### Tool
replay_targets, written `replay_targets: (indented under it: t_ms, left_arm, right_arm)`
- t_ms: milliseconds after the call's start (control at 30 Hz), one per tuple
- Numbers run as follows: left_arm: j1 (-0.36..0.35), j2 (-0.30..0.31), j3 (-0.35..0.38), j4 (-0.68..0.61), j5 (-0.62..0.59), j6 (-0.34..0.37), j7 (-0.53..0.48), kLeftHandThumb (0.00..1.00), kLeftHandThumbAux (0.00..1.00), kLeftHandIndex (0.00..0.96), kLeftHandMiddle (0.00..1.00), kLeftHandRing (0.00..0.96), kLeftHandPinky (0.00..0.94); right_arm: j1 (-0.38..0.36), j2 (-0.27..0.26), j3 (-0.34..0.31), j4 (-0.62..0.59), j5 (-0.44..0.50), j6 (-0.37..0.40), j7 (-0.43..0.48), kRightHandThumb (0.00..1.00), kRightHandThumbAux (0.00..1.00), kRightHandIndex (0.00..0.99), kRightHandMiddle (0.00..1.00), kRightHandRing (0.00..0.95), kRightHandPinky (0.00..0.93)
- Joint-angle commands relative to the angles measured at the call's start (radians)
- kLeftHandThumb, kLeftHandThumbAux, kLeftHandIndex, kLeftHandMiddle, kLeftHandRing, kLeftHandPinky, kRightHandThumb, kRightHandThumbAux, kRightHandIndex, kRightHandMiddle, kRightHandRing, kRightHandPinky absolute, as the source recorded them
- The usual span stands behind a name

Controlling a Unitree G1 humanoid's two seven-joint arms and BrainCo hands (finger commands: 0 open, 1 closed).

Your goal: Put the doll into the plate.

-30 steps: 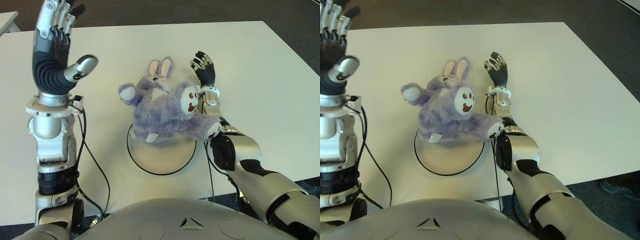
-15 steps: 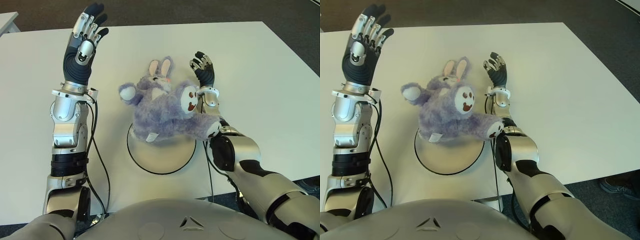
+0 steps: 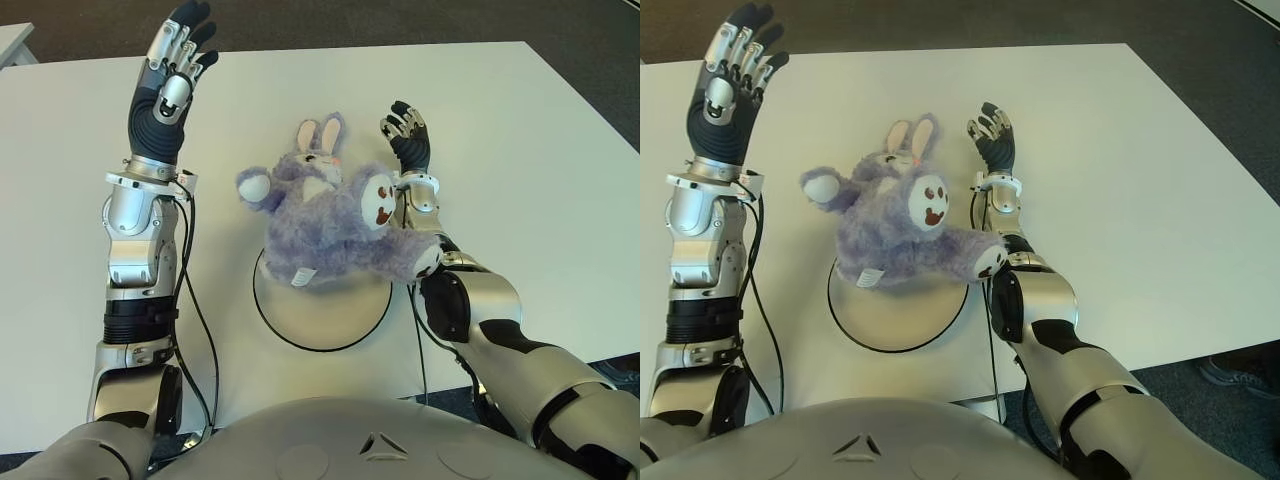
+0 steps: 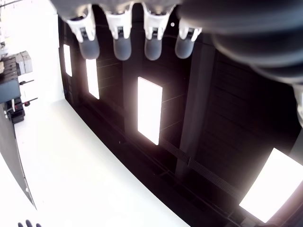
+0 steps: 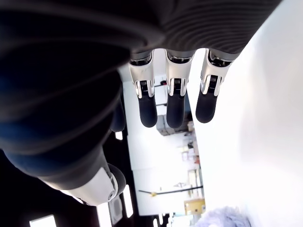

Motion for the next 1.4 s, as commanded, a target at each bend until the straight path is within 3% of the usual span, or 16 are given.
replay_targets:
  t_ms: [33,700,1400]
  left_arm:
    - [-0.013,-0.003,0.003,0.027,-0.02,0.003,-0.021,0.0,0.307,0.0,0.038,0.016,0.0]
    - [-0.034,-0.005,0.007,0.059,-0.101,0.066,-0.06,0.0,0.318,0.0,0.025,0.0,0.0]
    - [-0.068,-0.005,0.012,0.141,-0.06,0.069,-0.03,0.0,0.302,0.0,0.018,0.0,0.0]
  right_arm:
    - [0.036,0.007,0.0,0.012,0.0,-0.007,-0.004,0.502,0.802,0.19,0.166,0.147,0.179]
    - [0.035,0.008,-0.004,0.012,0.007,-0.006,0.002,0.506,0.803,0.193,0.17,0.152,0.182]
    - [0.033,0.005,-0.005,0.012,0.007,-0.006,0.006,0.501,0.802,0.188,0.171,0.153,0.188]
